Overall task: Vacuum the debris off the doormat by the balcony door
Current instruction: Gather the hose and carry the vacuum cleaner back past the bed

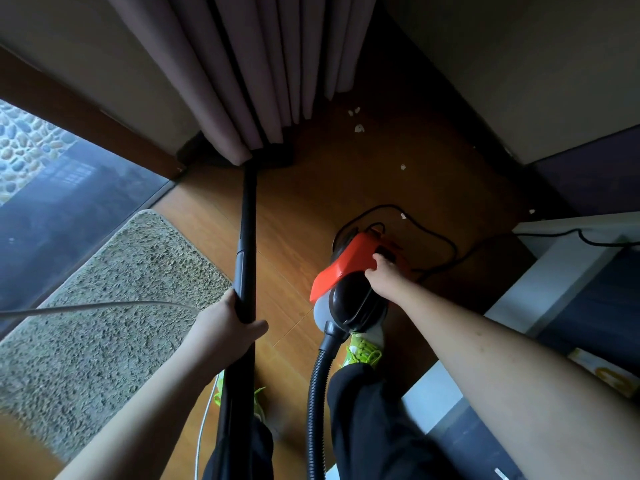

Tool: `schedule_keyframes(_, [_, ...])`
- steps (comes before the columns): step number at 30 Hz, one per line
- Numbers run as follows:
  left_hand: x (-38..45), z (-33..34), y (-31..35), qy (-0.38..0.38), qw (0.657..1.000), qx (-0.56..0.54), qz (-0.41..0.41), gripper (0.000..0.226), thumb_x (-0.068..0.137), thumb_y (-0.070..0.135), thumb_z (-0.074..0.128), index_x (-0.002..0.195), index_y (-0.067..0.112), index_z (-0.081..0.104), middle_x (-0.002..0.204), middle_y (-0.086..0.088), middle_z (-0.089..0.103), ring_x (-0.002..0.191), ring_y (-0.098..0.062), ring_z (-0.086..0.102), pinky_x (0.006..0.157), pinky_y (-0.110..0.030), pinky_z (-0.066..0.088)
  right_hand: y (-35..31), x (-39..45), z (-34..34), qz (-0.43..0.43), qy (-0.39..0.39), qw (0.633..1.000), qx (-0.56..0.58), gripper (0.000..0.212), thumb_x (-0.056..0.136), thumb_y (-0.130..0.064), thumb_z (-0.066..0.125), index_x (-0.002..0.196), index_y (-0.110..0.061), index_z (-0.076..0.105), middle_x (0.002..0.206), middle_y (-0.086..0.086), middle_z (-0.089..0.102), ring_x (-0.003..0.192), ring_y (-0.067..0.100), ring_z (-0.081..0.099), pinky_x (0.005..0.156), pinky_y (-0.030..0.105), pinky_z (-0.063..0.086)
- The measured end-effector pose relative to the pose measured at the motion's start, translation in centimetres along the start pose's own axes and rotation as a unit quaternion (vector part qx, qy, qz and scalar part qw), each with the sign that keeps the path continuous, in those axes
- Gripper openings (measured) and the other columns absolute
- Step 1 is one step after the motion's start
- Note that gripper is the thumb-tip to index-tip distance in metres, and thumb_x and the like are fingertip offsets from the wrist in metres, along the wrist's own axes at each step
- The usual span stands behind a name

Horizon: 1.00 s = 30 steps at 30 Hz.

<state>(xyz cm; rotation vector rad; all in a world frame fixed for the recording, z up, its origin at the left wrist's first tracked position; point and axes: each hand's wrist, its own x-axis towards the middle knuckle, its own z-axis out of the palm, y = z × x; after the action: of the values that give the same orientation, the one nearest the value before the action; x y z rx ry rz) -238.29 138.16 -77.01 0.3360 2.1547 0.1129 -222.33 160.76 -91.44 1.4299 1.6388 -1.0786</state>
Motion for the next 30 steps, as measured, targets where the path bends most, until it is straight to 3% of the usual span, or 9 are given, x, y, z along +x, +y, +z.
schedule_keyframes(5, [-0.4,-0.5,-0.1,-0.017,0.999,-0.046,-0.005,0.031,0.078,0.029,0.07,0.102,0.015,0.057,0.078,-0.001,0.064,0.067,-0.014,0.058,0.051,-0.022,0.039,0.1,-3.2,0.8,-0.033,0.007,0.998,0.045,0.042,0.096,-0.014,0.046,0.138,-0.012,0.049,0.14,0.01,0.052,0.128,0.026,0.049,0.107,0.032,0.037])
schedule_keyframes(8, [-0.6,-0.9,-0.3,-0.035,0.993,-0.113,-0.02,0.028,0.078,0.026,0.068,0.103,0.018,0.057,0.082,-0.006,0.068,0.069,-0.019,0.065,0.055,-0.026,0.049,-0.2,-6.3,1.9,-0.038,-0.005,0.996,0.077,0.036,0.096,-0.014,0.046,0.131,-0.014,0.056,0.132,0.008,0.058,0.121,0.026,0.054,0.102,0.03,0.04])
schedule_keyframes(11, [-0.8,-1.4,-0.4,-0.081,0.96,-0.262,-0.059,0.028,0.077,0.018,0.067,0.102,0.018,0.054,0.082,-0.014,0.067,0.063,-0.03,0.068,0.061,-0.043,0.06,-0.8,-9.6,3.3,-0.055,-0.025,0.991,0.119,0.032,0.095,-0.016,0.048,0.124,-0.019,0.06,0.123,0.005,0.063,0.112,0.023,0.059,0.101,0.037,0.047])
schedule_keyframes(14, [-1.7,-2.2,-0.1,-0.126,0.925,-0.35,-0.074,0.026,0.085,0.011,0.062,0.106,0.01,0.048,0.078,-0.017,0.058,0.051,-0.027,0.062,0.061,-0.041,0.056,-1.8,-13.8,4.5,-0.067,-0.056,0.976,0.199,0.03,0.096,-0.011,0.046,0.123,-0.012,0.06,0.108,0.005,0.064,0.094,0.016,0.061,0.085,0.027,0.048])
schedule_keyframes(16, [-2.7,-2.7,0.3,-0.14,0.908,-0.387,-0.076,0.023,0.087,0.008,0.06,0.104,0.008,0.045,0.077,-0.016,0.053,0.05,-0.027,0.059,0.06,-0.039,0.054,-2.6,-17.0,4.8,-0.075,-0.074,0.965,0.241,0.026,0.097,-0.011,0.043,0.118,-0.016,0.059,0.1,0.0,0.064,0.085,0.012,0.06,0.081,0.024,0.045])
schedule_keyframes(21, [-5.6,-4.2,0.7,-0.158,0.878,-0.444,-0.087,0.024,0.086,0.006,0.058,0.106,0.008,0.044,0.08,-0.014,0.048,0.048,-0.024,0.056,0.058,-0.037,0.053,-4.2,-24.4,5.0,-0.082,-0.085,0.941,0.317,0.022,0.099,-0.017,0.044,0.113,-0.022,0.061,0.095,-0.004,0.067,0.081,0.01,0.065,0.083,0.029,0.044])
schedule_keyframes(24, [-7.6,-4.8,0.9,-0.164,0.873,-0.452,-0.086,0.028,0.085,0.007,0.057,0.109,0.008,0.042,0.08,-0.014,0.048,0.049,-0.025,0.057,0.054,-0.035,0.051,-5.5,-28.3,4.4,-0.096,-0.067,0.936,0.333,0.023,0.098,-0.021,0.045,0.108,-0.028,0.065,0.1,-0.007,0.069,0.09,0.012,0.068,0.081,0.027,0.046])
schedule_keyframes(30, [-12.2,-7.2,0.7,-0.163,0.869,-0.463,-0.066,0.043,0.078,0.014,0.062,0.117,0.004,0.046,0.09,-0.021,0.059,0.064,-0.029,0.062,0.06,-0.036,0.052,-9.2,-36.9,3.1,-0.135,-0.058,0.935,0.323,0.027,0.099,-0.02,0.044,0.118,-0.027,0.062,0.106,-0.005,0.066,0.097,0.009,0.063,0.089,0.032,0.053])
